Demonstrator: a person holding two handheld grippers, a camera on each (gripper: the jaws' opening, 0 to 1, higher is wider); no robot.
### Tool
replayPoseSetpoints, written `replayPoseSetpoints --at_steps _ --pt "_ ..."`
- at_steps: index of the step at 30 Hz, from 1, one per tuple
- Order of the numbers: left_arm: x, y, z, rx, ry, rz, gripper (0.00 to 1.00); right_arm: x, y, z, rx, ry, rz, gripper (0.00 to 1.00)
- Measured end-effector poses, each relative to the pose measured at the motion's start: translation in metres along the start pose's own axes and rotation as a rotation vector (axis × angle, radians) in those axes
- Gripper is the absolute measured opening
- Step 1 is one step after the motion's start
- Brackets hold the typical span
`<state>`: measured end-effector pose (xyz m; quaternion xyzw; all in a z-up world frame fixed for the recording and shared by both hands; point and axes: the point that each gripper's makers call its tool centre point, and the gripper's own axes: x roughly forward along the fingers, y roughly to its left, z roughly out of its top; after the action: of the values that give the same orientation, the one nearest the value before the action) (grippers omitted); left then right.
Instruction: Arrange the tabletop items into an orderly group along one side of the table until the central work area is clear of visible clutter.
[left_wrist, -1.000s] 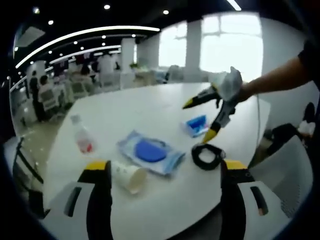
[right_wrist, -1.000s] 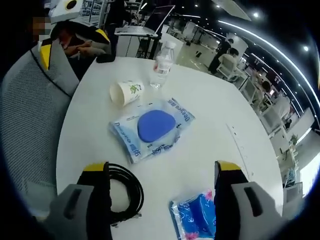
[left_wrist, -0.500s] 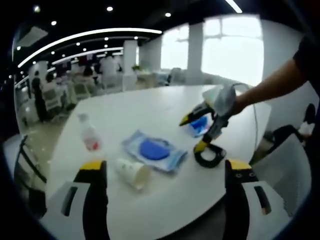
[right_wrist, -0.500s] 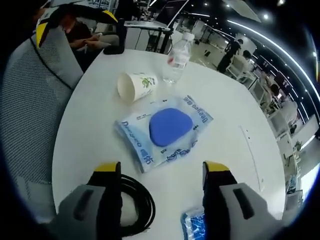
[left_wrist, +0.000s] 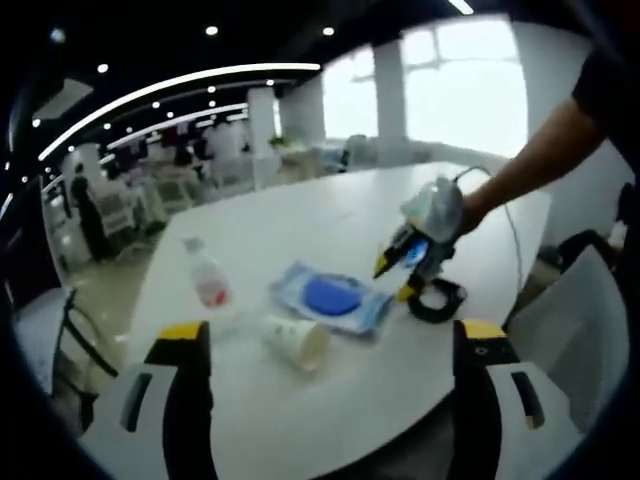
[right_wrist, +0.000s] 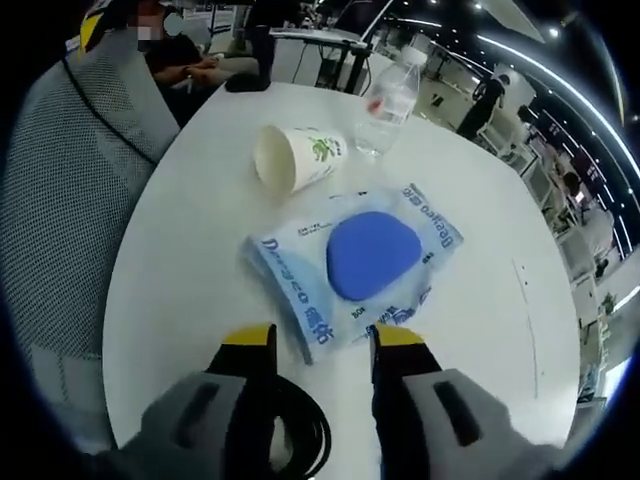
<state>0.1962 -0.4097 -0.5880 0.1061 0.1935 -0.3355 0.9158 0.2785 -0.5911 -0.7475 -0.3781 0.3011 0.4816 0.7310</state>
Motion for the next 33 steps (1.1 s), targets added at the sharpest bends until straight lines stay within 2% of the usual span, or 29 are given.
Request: replayPoseSetpoints --at_steps 5,8,11,13,15,20,22,25,28,29,31,33 --pt "-0.006 0.013 -0.004 0.038 0.012 0.035 0.97 0.007 0.004 0.000 -0.014 0.019 0.013 0.25" --pt "-0.009 0.021 -0.012 0.051 0.025 0.060 0.96 0.011 0.006 -0.001 -0.022 0.038 0.015 0.17" --pt "-0.010 0.024 -0.021 0.032 0.043 0.065 0.96 0.013 0.008 -0.002 -0.003 0.039 0.025 0.13" --pt "-0.009 0.023 -0.028 0.017 0.047 0.064 0.96 0.013 0.012 -0.001 0.023 0.037 0.036 0.07" --pt "-0.008 0.021 -0.031 0.016 0.056 0.061 0.96 0.012 0.009 -0.002 0.025 0.039 0.008 0.04" --pt "-0.007 0.021 -0.031 0.043 0.049 0.061 0.94 0.010 0.011 -0.001 0.168 0.034 -0.006 0.02" --pt "-0.007 0.020 -0.031 0.049 0.048 0.060 0.94 0.009 0.010 -0.001 0.184 0.034 -0.018 0.01" --pt "-0.006 0.019 -0.031 0.053 0.048 0.055 0.93 0.008 0.014 0.000 0.276 0.041 -0.021 0.00" --pt "-0.006 0.019 -0.032 0.054 0.046 0.054 0.93 0.008 0.012 0.000 0.291 0.044 -0.031 0.00" --pt "-0.006 0.019 -0.031 0.050 0.044 0.052 0.93 0.008 0.016 0.001 0.379 0.042 -0.022 0.00" --pt "-0.006 0.019 -0.031 0.046 0.043 0.051 0.93 0.007 0.018 0.000 0.447 0.050 -0.019 0.00" --pt "-0.006 0.019 -0.031 0.044 0.042 0.051 0.93 0.006 0.018 0.000 0.479 0.057 -0.022 0.00"
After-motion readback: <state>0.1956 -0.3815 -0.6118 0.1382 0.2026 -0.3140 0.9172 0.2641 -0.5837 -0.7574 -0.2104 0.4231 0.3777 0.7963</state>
